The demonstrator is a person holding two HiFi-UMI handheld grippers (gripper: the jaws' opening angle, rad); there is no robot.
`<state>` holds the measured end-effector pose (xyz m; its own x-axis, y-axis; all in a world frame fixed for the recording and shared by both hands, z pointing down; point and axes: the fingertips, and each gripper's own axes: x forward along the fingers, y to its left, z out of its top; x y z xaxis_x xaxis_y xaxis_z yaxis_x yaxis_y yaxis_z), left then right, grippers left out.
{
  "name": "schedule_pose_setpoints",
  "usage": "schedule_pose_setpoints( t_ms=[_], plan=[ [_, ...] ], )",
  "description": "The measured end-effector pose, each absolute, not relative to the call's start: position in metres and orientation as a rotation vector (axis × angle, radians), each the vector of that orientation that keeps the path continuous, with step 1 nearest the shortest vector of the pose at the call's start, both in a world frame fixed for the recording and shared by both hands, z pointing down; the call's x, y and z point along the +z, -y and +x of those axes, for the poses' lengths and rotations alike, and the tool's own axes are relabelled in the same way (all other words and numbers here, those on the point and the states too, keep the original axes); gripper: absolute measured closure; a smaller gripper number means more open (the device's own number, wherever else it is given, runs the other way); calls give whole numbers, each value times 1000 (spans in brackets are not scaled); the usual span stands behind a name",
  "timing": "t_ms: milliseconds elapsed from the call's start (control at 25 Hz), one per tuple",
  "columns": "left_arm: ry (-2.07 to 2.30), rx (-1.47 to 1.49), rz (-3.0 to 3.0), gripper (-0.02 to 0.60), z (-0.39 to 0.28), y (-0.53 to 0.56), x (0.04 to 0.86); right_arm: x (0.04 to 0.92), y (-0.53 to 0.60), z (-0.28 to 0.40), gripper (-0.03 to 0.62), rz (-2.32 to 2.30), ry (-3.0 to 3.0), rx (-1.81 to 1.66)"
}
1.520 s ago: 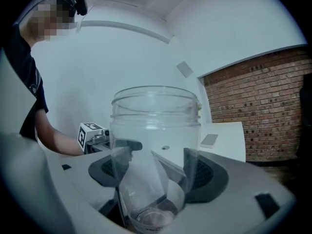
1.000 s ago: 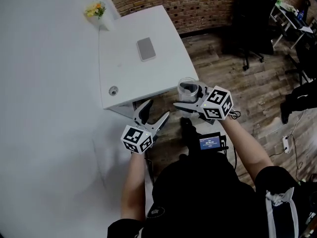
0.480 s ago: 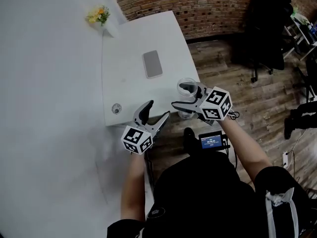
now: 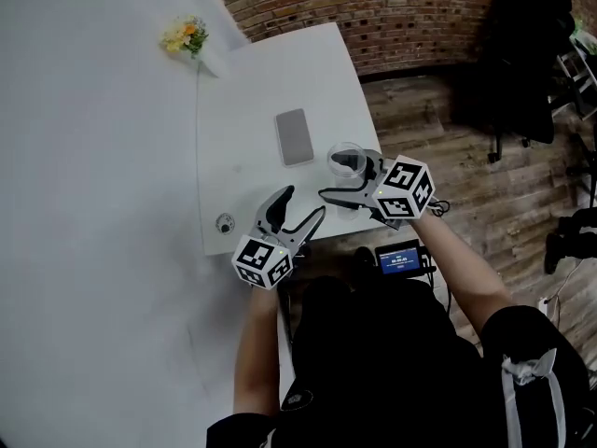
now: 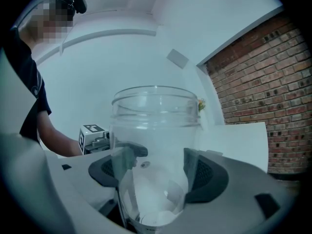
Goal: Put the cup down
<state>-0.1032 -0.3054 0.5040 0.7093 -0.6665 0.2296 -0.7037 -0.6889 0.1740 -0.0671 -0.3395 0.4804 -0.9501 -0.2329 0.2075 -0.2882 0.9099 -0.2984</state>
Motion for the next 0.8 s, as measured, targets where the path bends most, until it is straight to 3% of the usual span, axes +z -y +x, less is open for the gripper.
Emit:
schedule_pose_setpoints(
  t_ms=[280, 800],
  plan=[
    [1029, 270, 2648, 241, -130, 327, 530, 495, 365, -83, 238, 444, 2884, 522],
    [1009, 263, 2683, 241, -138, 336, 502, 470, 366, -96, 238, 471, 2895, 490]
  ],
)
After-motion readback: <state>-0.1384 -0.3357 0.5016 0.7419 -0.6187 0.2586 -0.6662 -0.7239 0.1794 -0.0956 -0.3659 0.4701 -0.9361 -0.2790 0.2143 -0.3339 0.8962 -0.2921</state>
